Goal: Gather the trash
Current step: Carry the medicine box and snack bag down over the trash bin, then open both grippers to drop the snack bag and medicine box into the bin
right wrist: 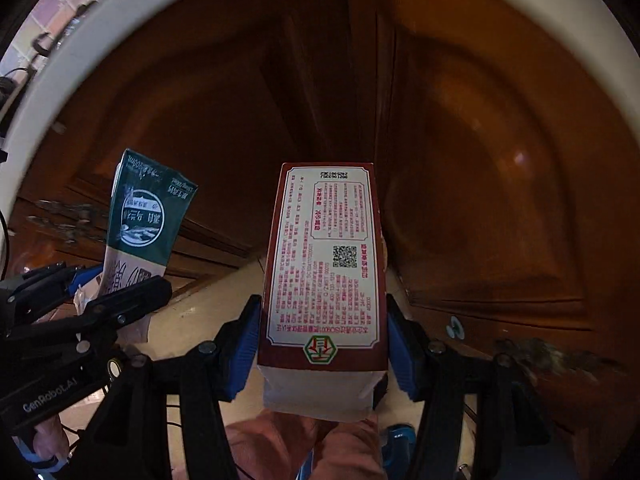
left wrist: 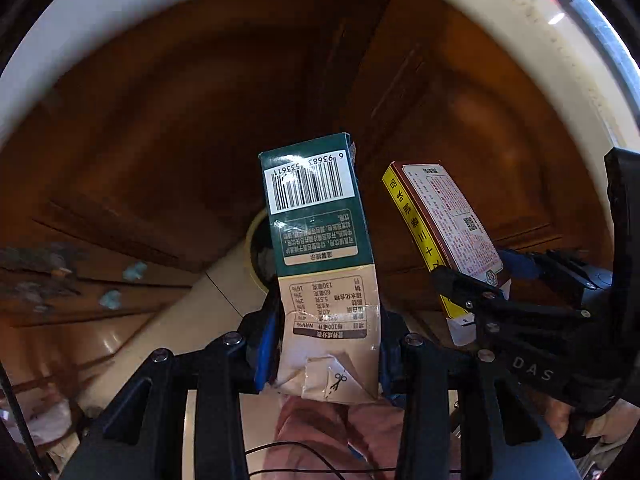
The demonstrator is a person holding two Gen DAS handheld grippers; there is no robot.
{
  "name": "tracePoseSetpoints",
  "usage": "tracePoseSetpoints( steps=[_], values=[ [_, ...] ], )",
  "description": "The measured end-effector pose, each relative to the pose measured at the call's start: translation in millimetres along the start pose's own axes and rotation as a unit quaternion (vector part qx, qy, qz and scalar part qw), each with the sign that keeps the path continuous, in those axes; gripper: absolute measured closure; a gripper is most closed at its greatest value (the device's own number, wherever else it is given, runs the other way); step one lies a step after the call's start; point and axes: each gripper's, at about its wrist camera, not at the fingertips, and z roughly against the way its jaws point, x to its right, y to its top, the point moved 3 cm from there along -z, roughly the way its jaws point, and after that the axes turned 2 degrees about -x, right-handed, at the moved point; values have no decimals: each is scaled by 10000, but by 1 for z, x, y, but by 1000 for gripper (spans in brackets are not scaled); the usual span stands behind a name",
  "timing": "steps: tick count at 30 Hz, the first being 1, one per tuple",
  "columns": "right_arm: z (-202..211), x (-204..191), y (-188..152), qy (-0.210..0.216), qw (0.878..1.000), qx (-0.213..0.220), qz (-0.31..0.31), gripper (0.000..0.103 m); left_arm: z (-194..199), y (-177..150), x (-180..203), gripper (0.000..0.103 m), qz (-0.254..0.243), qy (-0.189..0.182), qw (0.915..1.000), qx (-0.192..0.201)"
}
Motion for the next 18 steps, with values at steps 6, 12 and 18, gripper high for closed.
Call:
tracePoseSetpoints(
  steps=[6, 12, 18],
  values=[
    [-83, 19, -3, -63, 9998, -186, 87, 45, -95, 5, -10, 65, 323, 36, 9992, -230],
    [-139, 30, 1, -10, 9996, -267, 56, 45, -153, 16, -19, 65, 353, 132, 9985, -390],
    [-167, 34, 9, -16, 9995, -310, 6, 45, -169, 25, -30, 30, 312, 242, 9986, -340]
  ],
)
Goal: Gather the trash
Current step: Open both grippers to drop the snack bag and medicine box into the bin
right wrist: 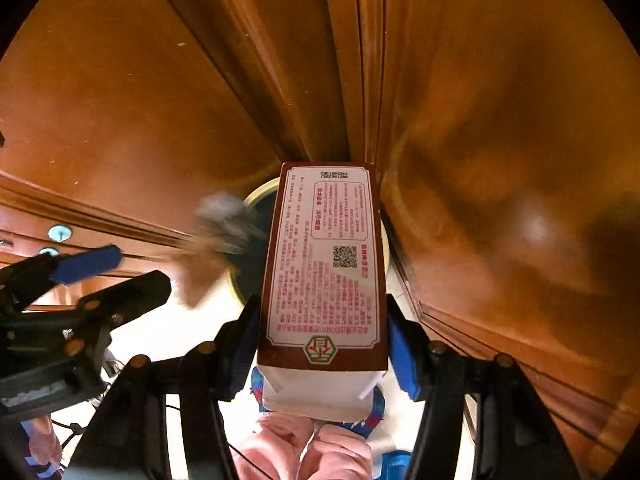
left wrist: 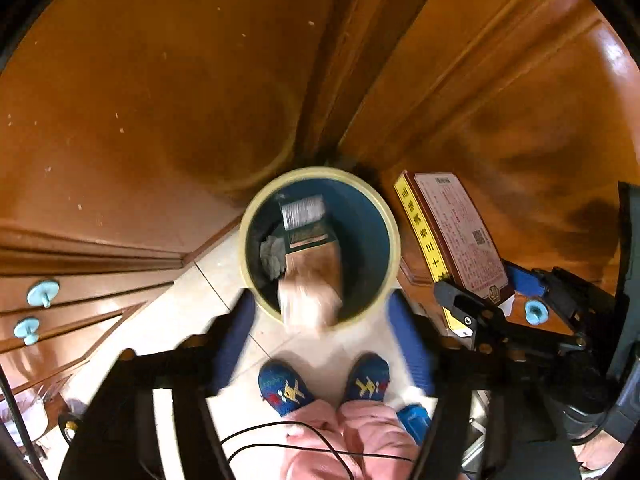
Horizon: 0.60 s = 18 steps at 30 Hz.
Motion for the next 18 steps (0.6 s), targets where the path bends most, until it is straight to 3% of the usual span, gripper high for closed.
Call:
tracePoseSetpoints(
  steps=[4, 14, 18],
  values=[
    [-3, 3, 12, 6, 10000, -44, 11, 45, 0, 8, -7, 22, 27, 165, 9998, 90],
    [-7, -2, 23, 65, 9997, -156, 166, 44, -1, 9, -23, 22, 134, 436, 9988, 196],
    [-1, -3, 23, 268, 9991, -307, 81, 43, 3, 5, -25, 22, 139, 532, 9982, 228]
  ],
)
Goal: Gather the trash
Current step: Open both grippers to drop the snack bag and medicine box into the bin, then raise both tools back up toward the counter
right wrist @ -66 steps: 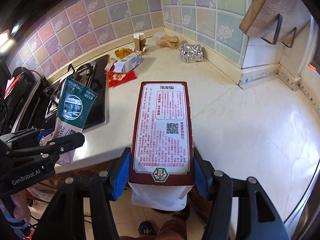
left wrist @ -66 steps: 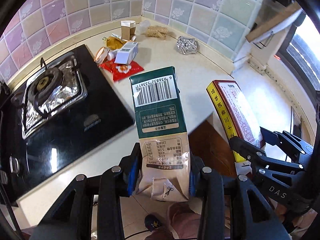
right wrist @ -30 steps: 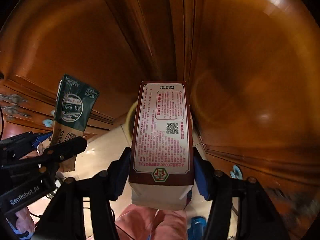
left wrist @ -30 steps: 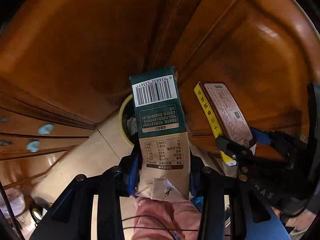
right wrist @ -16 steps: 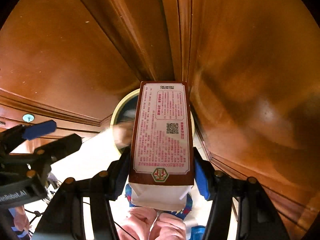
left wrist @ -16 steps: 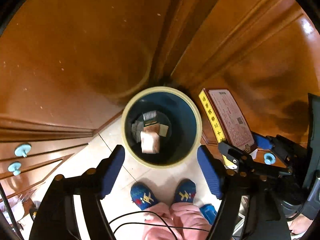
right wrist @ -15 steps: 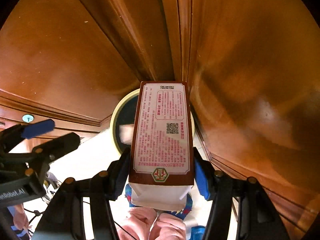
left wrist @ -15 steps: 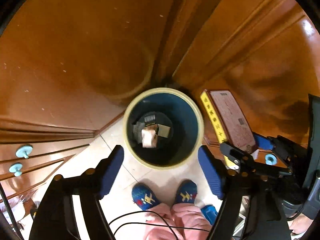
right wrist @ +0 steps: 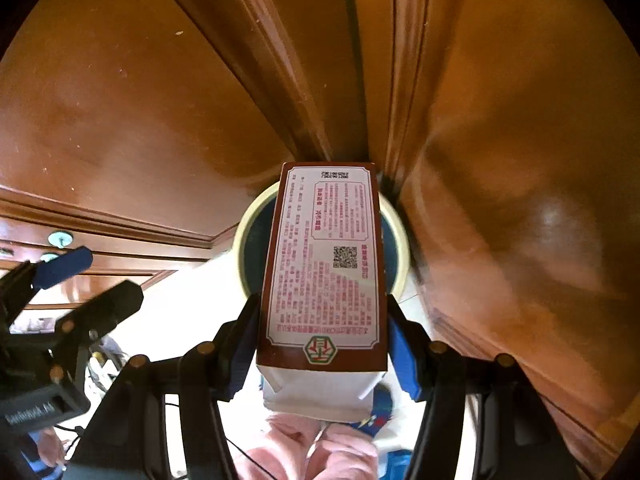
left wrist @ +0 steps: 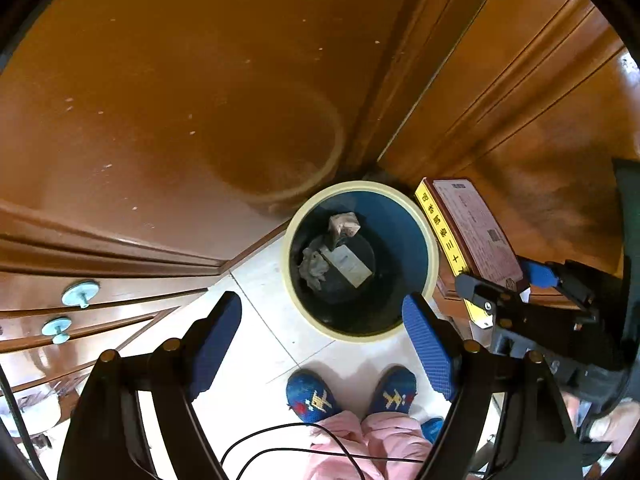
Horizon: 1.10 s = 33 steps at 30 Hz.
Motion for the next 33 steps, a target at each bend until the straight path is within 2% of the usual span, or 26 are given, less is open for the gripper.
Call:
tracePoseSetpoints(
  steps=[2, 6, 15, 23, 33],
  values=[
    [2, 0, 2, -65, 10000, 41, -8, 41, 3, -2, -2, 22, -7, 20, 10000, 0],
    [11, -4, 2, -72, 9999, 145, 15, 28, 9, -5, -5, 22, -8, 25, 10000, 1],
    [40, -13, -16, -29, 9999, 99, 98, 27, 39, -16, -13, 22, 197, -100, 9997, 43],
    [103, -29, -31, 54, 9995, 199, 256, 27, 113, -29, -8, 22, 244, -232, 9990, 303],
    [203, -44, -33, 177, 9957, 768, 490, 27, 233, -30, 0, 21, 411, -316, 9926, 1102]
  ],
)
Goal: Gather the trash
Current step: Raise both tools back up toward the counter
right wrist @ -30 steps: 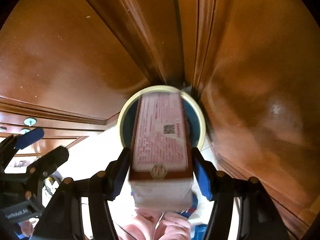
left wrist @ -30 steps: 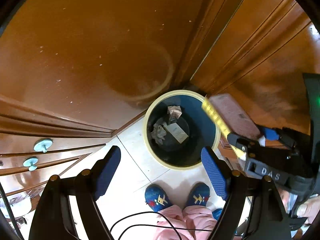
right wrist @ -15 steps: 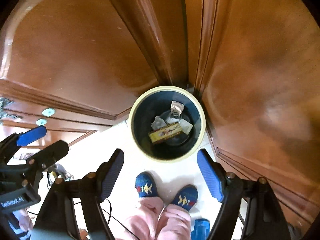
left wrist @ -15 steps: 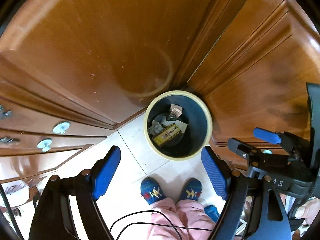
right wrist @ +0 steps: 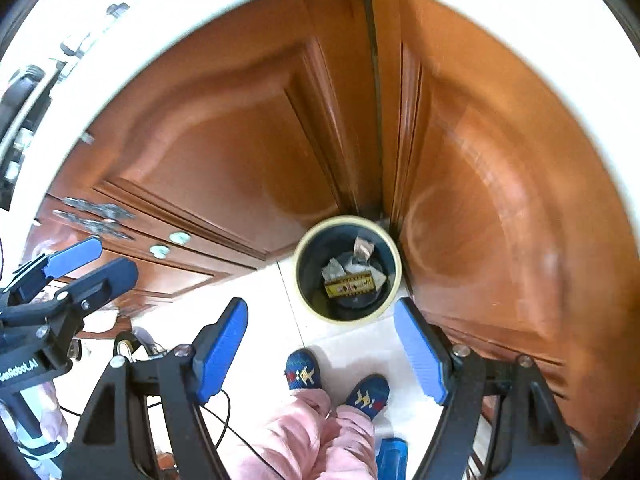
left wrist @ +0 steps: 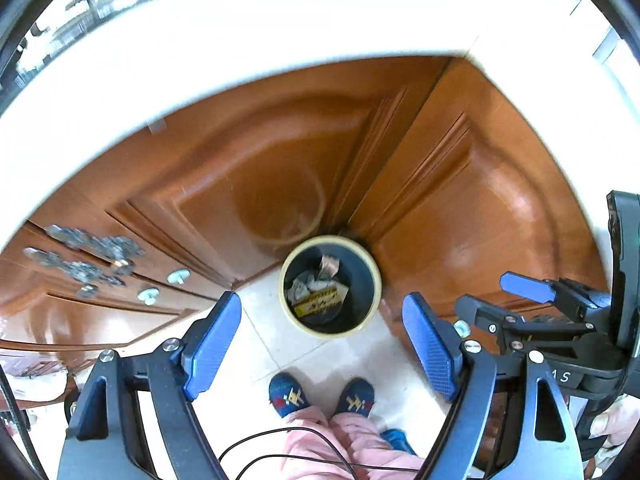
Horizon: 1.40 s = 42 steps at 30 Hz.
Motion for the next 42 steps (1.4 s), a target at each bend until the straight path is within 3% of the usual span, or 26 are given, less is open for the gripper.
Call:
tracePoseSetpoints(
  steps=[9, 15, 18, 24, 30, 35, 39, 42],
  values=[
    [111, -6, 16, 239, 9953, 913, 239, 27, 106, 33, 30, 17, -107, -4, 9956, 935],
    [166, -8, 33, 318, 9873, 1505, 390, 27, 173, 58, 46, 17, -258, 236, 9836, 1768],
    [186, -10, 45, 356, 9828, 1756, 458, 27, 198, 74, 50, 17, -280, 338, 9789, 1994],
    [217, -21, 71, 288, 9731, 2182, 681, 27, 229, 115, 54, 17, -330, 448, 9759, 2108],
    [227, -27, 103, 187, 9692, 2365, 653, 27, 232, 170, 43, 17, -532, 564, 9768, 1994],
    [220, -27, 146, -65, 9683, 2455, 452, 27, 211, 233, 24, 17, -674, 449, 9799, 1824],
    [208, -25, 192, -211, 9681, 2495, 48, 27, 175, 299, 5, 17, -800, 180, 9857, 1470],
    [196, -25, 222, -365, 9683, 2463, -184, 27, 139, 344, -8, 25, -893, 65, 9894, 1140]
  ],
)
